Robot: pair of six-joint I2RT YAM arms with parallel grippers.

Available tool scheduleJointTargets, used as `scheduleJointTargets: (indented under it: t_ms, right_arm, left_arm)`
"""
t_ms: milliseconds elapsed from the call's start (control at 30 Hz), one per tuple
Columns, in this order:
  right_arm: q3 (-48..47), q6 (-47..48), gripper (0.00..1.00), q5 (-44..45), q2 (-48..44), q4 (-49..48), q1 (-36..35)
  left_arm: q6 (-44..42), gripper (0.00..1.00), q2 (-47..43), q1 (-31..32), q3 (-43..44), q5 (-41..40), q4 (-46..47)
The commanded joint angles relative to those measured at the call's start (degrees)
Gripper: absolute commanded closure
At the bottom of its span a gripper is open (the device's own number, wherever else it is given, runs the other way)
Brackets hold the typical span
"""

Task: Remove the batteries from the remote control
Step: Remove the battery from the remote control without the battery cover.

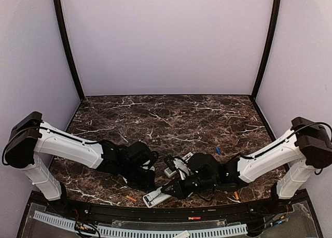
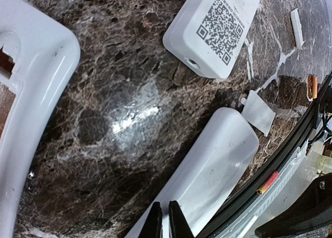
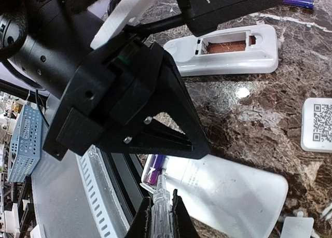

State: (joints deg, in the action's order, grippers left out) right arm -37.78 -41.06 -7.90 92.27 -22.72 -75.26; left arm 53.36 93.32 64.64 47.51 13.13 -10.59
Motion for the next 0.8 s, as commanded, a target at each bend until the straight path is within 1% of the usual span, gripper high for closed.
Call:
scheduleJointTargets:
  t_ms: [0, 133, 267, 500, 767]
  right_arm:
    - [1.97, -2.72, 1.0, -4.56, 4.06, -5.98, 1.74]
    - [3.78, -5.39, 1.0, -7.15, 5.41, -10.66, 3.72]
    - [4.45, -6.96, 1.0, -8.34, 5.84, -12.98, 5.02]
    - [3.27, -7.46, 1.0, -10.19, 6.94, -14.78, 5.5]
    - [5.57, -9.38, 1.0, -12.49, 6.14, -21.86, 5.67]
  left_arm:
    - [0.16, 0.94, 2.29, 0.49, -1.98, 1.87, -3.81]
    - [0.43, 0.94, 2.56, 0.49, -2.12, 2.3, -3.68]
    - [0.83, 0.94, 2.58, 0.49, -2.53, 2.62, -3.27]
    - [0.99, 0.94, 2.49, 0.49, -2.82, 2.56, -3.16]
    - [1.03, 0.94, 2.24, 0.49, -3.03, 2.36, -3.03]
